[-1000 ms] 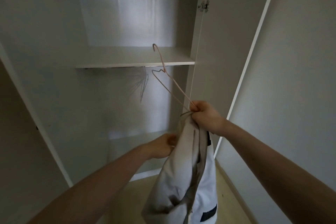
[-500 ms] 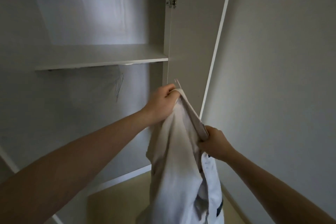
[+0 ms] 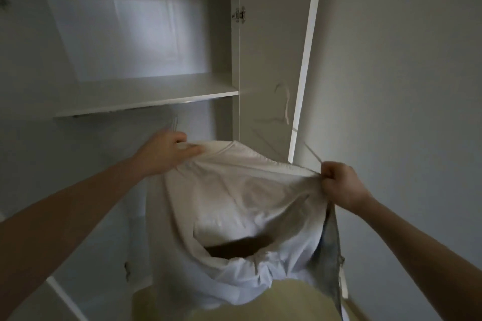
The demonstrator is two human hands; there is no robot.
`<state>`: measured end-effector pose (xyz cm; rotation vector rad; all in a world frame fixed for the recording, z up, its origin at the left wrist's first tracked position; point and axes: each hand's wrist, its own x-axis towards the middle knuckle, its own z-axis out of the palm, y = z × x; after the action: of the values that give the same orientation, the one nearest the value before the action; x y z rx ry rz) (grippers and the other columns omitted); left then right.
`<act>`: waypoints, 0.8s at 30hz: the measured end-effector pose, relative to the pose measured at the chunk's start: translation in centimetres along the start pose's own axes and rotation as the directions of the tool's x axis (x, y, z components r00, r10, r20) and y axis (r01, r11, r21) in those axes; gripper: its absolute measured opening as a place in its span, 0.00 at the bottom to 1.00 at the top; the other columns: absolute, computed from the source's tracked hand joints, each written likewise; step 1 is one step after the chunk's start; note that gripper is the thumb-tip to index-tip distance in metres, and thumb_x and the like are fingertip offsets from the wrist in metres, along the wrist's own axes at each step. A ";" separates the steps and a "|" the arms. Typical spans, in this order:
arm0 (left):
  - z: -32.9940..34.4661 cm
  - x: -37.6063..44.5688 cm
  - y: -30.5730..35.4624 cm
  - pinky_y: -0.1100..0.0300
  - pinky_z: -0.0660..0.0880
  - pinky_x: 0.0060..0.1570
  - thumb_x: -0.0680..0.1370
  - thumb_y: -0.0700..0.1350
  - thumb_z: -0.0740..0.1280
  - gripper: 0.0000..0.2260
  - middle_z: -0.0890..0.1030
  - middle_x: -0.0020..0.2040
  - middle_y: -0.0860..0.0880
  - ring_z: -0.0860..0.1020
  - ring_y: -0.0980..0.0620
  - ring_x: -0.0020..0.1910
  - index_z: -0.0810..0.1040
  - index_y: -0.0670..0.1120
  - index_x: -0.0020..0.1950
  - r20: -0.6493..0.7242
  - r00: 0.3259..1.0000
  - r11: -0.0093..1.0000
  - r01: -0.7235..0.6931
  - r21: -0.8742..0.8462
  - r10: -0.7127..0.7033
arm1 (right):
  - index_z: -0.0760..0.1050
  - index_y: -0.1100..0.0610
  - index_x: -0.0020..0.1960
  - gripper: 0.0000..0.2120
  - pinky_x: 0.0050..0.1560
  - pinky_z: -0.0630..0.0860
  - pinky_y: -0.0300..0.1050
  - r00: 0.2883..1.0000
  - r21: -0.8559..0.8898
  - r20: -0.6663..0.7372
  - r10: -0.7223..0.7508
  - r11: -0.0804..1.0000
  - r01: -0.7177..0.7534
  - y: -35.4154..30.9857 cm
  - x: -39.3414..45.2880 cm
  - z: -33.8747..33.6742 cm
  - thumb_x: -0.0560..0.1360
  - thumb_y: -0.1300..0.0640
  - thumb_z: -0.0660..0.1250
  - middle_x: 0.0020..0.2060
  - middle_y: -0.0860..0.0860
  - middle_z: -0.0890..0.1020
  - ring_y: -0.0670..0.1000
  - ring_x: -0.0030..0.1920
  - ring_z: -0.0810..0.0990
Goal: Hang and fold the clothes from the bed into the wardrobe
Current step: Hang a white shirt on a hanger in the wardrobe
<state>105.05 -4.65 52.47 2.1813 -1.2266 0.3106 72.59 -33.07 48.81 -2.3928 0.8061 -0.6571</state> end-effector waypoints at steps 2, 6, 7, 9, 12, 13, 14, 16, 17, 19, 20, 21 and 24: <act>-0.2 -1.2 -1.3 0.62 0.64 0.29 0.63 0.77 0.72 0.35 0.72 0.27 0.53 0.70 0.55 0.27 0.74 0.43 0.34 0.100 0.995 1.000 0.020 -0.014 -0.019 | 0.65 0.61 0.33 0.10 0.33 0.62 0.47 0.991 0.066 -0.132 -0.039 0.997 0.048 -1.4 1.0 -0.9 0.67 0.73 0.60 0.28 0.52 0.67 0.51 0.32 0.65; 0.9 -2.9 -3.0 0.67 0.70 0.32 0.56 0.78 0.75 0.29 0.82 0.34 0.60 0.79 0.63 0.35 0.81 0.54 0.37 0.262 0.965 0.990 -0.031 0.138 -0.006 | 0.64 0.66 0.37 0.05 0.30 0.59 0.44 0.967 0.127 -0.250 -0.056 0.988 0.089 -3.7 2.5 -2.6 0.66 0.73 0.58 0.31 0.53 0.66 0.50 0.33 0.62; 1.3 -3.1 -3.5 0.66 0.69 0.32 0.58 0.76 0.76 0.25 0.82 0.33 0.60 0.79 0.63 0.34 0.81 0.55 0.36 0.291 0.957 0.982 -0.049 0.185 -0.007 | 0.64 0.66 0.37 0.05 0.30 0.59 0.44 0.966 0.135 -0.250 -0.062 0.986 0.098 -4.2 2.8 -2.8 0.66 0.73 0.57 0.31 0.54 0.66 0.50 0.34 0.62; 2.2 -3.6 -4.5 0.60 0.69 0.35 0.65 0.71 0.76 0.22 0.80 0.32 0.56 0.78 0.56 0.34 0.79 0.53 0.34 0.333 0.939 0.961 -0.008 0.277 -0.089 | 0.62 0.65 0.37 0.06 0.31 0.59 0.45 0.966 0.153 -0.242 -0.090 0.980 0.129 -5.2 3.2 -2.8 0.66 0.74 0.57 0.32 0.54 0.66 0.50 0.34 0.61; 4.0 -4.7 -6.2 0.58 0.68 0.33 0.73 0.65 0.74 0.22 0.77 0.30 0.50 0.79 0.50 0.34 0.79 0.48 0.32 0.393 0.874 0.951 0.211 0.224 -0.286 | 0.59 0.62 0.35 0.10 0.32 0.59 0.45 0.968 0.187 -0.198 -0.155 0.963 0.193 -6.7 3.3 -2.5 0.66 0.74 0.57 0.31 0.53 0.64 0.48 0.34 0.60; 4.8 -5.2 -6.5 0.58 0.71 0.36 0.74 0.65 0.73 0.22 0.80 0.32 0.47 0.81 0.48 0.37 0.82 0.46 0.35 0.420 0.846 0.944 0.286 0.163 -0.329 | 0.59 0.61 0.35 0.10 0.33 0.59 0.47 0.970 0.179 -0.163 -0.182 0.961 0.211 -6.9 3.3 -2.5 0.66 0.73 0.57 0.31 0.52 0.64 0.49 0.34 0.60; 5.4 -5.9 -6.7 0.57 0.74 0.39 0.73 0.66 0.72 0.23 0.83 0.37 0.45 0.83 0.46 0.41 0.85 0.45 0.40 0.437 0.816 0.920 0.383 0.081 -0.378 | 0.59 0.60 0.35 0.10 0.34 0.59 0.48 0.970 0.160 -0.124 -0.210 0.960 0.229 -6.9 3.2 -2.7 0.66 0.73 0.57 0.31 0.50 0.64 0.49 0.34 0.60; 6.5 -6.9 -6.4 0.56 0.77 0.40 0.69 0.68 0.69 0.27 0.86 0.40 0.44 0.84 0.46 0.43 0.87 0.44 0.44 0.432 0.769 0.825 0.558 -0.093 -0.471 | 0.59 0.58 0.35 0.11 0.34 0.60 0.48 0.966 0.083 -0.064 -0.251 0.963 0.256 -6.4 3.1 -3.2 0.66 0.71 0.57 0.29 0.50 0.64 0.50 0.34 0.60; 7.0 -7.2 -6.0 0.57 0.76 0.38 0.69 0.68 0.69 0.27 0.86 0.39 0.46 0.84 0.47 0.42 0.87 0.44 0.44 0.396 0.772 0.791 0.591 -0.160 -0.497 | 0.59 0.57 0.34 0.12 0.33 0.61 0.49 0.963 0.025 -0.047 -0.265 0.964 0.266 -6.0 2.9 -3.5 0.66 0.71 0.58 0.28 0.50 0.65 0.51 0.33 0.61; 7.2 -6.6 -4.5 0.60 0.73 0.36 0.68 0.68 0.68 0.24 0.84 0.36 0.50 0.82 0.49 0.41 0.85 0.47 0.40 0.266 0.813 0.778 0.577 -0.249 -0.518 | 0.60 0.55 0.32 0.14 0.33 0.65 0.52 0.961 -0.118 -0.011 -0.277 0.955 0.274 -4.9 2.4 -4.1 0.66 0.71 0.60 0.27 0.52 0.67 0.54 0.32 0.64; 6.8 -5.9 -3.3 0.60 0.72 0.35 0.68 0.68 0.66 0.23 0.83 0.34 0.52 0.81 0.50 0.40 0.83 0.48 0.36 0.190 0.823 0.766 0.567 -0.302 -0.535 | 0.59 0.54 0.31 0.16 0.33 0.66 0.55 0.965 -0.175 0.009 -0.264 0.949 0.261 -4.3 1.9 -4.2 0.65 0.71 0.61 0.26 0.53 0.68 0.56 0.32 0.65; 6.3 -4.9 -2.1 0.60 0.71 0.34 0.68 0.67 0.65 0.23 0.81 0.31 0.53 0.79 0.51 0.37 0.81 0.47 0.33 0.125 0.831 0.754 0.546 -0.366 -0.541 | 0.59 0.54 0.30 0.17 0.33 0.67 0.57 0.972 -0.210 0.027 -0.234 0.949 0.235 -3.7 1.4 -4.1 0.65 0.71 0.62 0.26 0.54 0.68 0.56 0.32 0.66; 4.7 -2.4 2.6 0.57 0.69 0.33 0.69 0.63 0.65 0.20 0.75 0.26 0.55 0.73 0.54 0.31 0.76 0.48 0.28 0.042 0.917 0.816 0.374 -0.441 -0.397 | 0.67 0.57 0.30 0.13 0.36 0.72 0.54 0.987 -0.187 0.105 -0.125 0.972 0.143 -2.8 -0.5 -2.2 0.68 0.67 0.67 0.28 0.51 0.77 0.56 0.33 0.74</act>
<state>101.18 -6.90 48.66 1.9395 -0.7052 -0.0800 72.08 -31.58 51.99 -2.6525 0.7027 -0.5356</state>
